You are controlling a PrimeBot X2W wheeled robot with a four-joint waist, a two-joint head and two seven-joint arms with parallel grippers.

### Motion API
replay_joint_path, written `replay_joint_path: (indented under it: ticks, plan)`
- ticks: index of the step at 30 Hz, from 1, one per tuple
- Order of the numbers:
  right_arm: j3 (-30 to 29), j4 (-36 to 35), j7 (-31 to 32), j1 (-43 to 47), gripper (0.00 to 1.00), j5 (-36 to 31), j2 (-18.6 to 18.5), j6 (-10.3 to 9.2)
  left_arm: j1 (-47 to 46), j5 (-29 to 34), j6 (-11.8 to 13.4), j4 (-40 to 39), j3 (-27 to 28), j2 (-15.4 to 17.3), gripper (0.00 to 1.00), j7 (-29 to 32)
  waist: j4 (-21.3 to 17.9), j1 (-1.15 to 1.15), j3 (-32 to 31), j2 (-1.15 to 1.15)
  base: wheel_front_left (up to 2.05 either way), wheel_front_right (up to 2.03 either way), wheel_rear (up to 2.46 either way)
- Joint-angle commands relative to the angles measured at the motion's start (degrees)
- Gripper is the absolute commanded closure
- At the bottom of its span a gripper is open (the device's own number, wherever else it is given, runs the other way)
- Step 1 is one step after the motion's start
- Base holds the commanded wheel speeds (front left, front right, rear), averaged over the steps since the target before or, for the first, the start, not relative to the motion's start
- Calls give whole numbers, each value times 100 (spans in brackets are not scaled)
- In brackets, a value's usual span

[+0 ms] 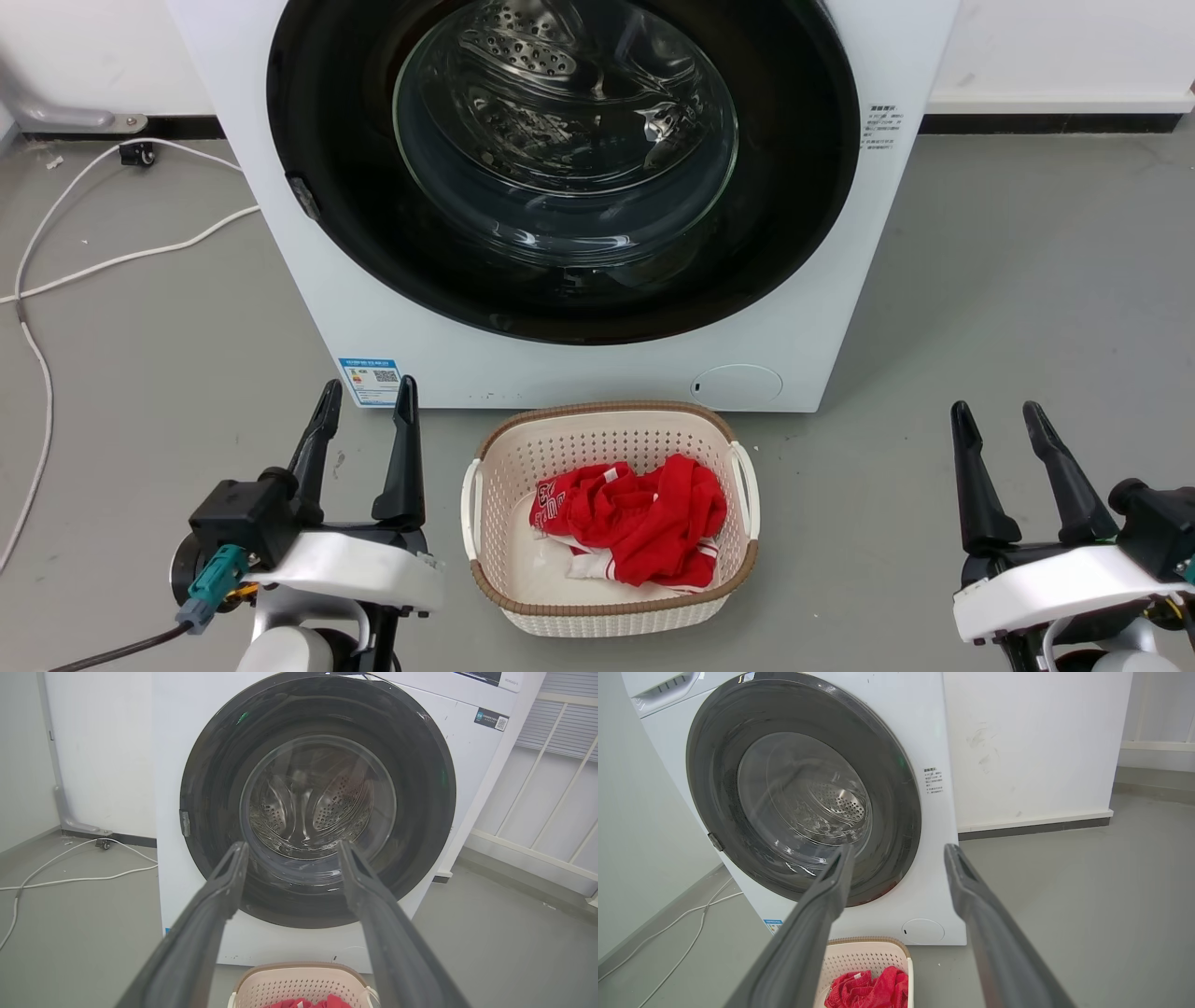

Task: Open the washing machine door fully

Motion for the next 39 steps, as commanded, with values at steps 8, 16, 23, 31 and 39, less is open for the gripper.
replay_joint_path:
  ticks: [8, 16, 23, 31, 39]
  plan:
    - [0, -90, -41, 54, 0, -429, 7, -1, -94, 431, 45, -36, -65, 43, 0, -122, 0, 0, 7, 0, 0, 0, 0]
    - [25, -133, -48, 98, 0, -814, 10, -1, -112, 833, 70, 8, -60, 3, 0, -236, 8, 0, 25, 0, 0, 0, 0]
    - [33, -154, -66, 113, 0, -1074, 12, -2, -101, 1122, 71, 39, -58, -23, 0, -316, 22, 0, 26, 0, 0, 0, 0]
    - [39, -175, -63, 127, 0, -1397, 14, -2, -117, 1411, 43, 86, -43, -71, 0, -403, 42, 0, 47, 0, 0, 0, 0]
    - [57, -167, -82, 146, 0, -1539, 15, -2, -93, 1586, 23, 139, -14, -128, 0, -456, 40, 0, 53, 0, 0, 0, 0]
